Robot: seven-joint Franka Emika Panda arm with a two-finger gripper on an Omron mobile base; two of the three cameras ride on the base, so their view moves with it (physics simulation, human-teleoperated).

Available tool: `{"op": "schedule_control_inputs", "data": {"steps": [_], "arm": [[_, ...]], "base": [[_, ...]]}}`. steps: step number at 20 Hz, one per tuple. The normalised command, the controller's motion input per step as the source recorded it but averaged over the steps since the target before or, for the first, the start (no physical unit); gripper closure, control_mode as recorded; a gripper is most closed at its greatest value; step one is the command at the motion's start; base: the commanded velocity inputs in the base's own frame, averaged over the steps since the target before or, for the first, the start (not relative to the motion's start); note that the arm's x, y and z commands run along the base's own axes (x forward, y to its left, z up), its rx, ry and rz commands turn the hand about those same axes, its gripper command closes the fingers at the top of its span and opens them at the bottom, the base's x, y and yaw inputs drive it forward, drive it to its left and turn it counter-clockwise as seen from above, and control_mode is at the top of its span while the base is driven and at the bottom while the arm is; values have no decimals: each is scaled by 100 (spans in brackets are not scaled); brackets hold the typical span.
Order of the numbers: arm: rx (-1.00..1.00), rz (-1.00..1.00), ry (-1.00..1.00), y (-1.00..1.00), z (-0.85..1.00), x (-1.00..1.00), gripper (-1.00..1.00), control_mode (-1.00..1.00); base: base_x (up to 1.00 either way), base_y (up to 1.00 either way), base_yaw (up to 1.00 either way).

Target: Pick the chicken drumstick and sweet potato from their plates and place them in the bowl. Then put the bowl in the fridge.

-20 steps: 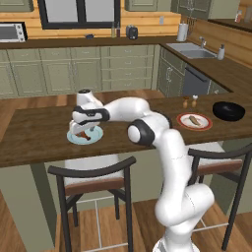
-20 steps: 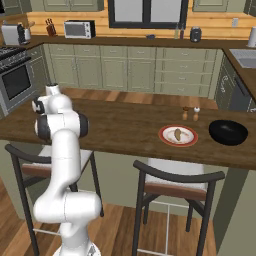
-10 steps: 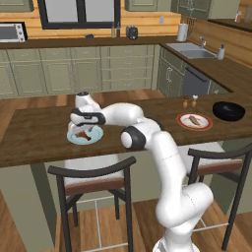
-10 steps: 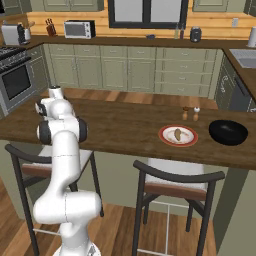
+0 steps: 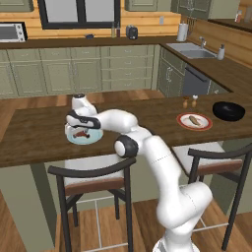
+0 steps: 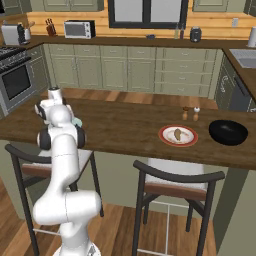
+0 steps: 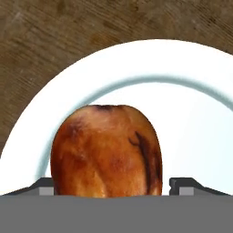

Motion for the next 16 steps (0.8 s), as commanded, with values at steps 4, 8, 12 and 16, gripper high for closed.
{"op": "schedule_control_inputs", "data": {"steps": [4, 8, 12, 16], "arm": [[0, 0, 0, 4, -8, 2, 100, -100], [0, -1, -2, -23, 32, 0, 100, -100], [0, -2, -5, -80, 87, -30, 100, -100], [0, -9, -4, -99, 77, -60, 100, -100]], "base": [[0, 0, 0], [0, 0, 0], [0, 0, 0], [0, 0, 0]]}}
